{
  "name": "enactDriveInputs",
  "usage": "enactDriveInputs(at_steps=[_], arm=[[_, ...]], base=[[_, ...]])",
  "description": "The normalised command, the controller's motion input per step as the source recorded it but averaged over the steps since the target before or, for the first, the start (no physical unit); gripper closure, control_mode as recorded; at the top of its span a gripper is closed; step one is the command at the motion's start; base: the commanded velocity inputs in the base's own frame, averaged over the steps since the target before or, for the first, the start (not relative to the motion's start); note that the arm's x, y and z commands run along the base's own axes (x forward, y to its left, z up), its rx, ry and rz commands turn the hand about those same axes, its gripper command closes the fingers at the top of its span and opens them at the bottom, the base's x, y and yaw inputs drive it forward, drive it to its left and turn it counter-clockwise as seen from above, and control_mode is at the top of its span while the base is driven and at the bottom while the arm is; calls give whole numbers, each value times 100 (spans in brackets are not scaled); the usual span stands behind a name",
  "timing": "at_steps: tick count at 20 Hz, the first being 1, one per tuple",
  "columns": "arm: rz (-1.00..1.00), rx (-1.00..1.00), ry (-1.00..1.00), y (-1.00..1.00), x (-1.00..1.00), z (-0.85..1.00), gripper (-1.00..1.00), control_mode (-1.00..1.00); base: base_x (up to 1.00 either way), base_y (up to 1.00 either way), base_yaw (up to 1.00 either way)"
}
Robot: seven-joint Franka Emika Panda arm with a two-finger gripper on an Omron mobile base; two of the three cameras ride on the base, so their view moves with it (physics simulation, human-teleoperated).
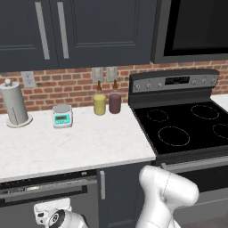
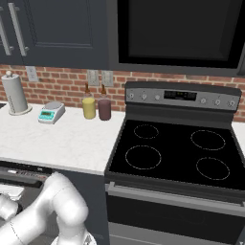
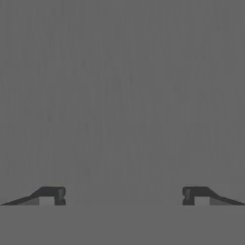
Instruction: Pick up the cup and bowl from the counter, place them in the dishwasher, and close the dishwasher door.
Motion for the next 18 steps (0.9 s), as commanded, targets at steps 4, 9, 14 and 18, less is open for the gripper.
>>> enactDriveInputs(at_steps=[4,9,14,18], arm=[[-23,0,0,0,87,-11,-100,-100],[-8,0,0,-7,58,-16,-100,-100],[0,0,-2,-32,65,-22,-100,-100],[4,0,0,-59,52,-4,-100,-100]], base=[[0,0,0],[0,0,0],[0,0,0],[0,0,0]])
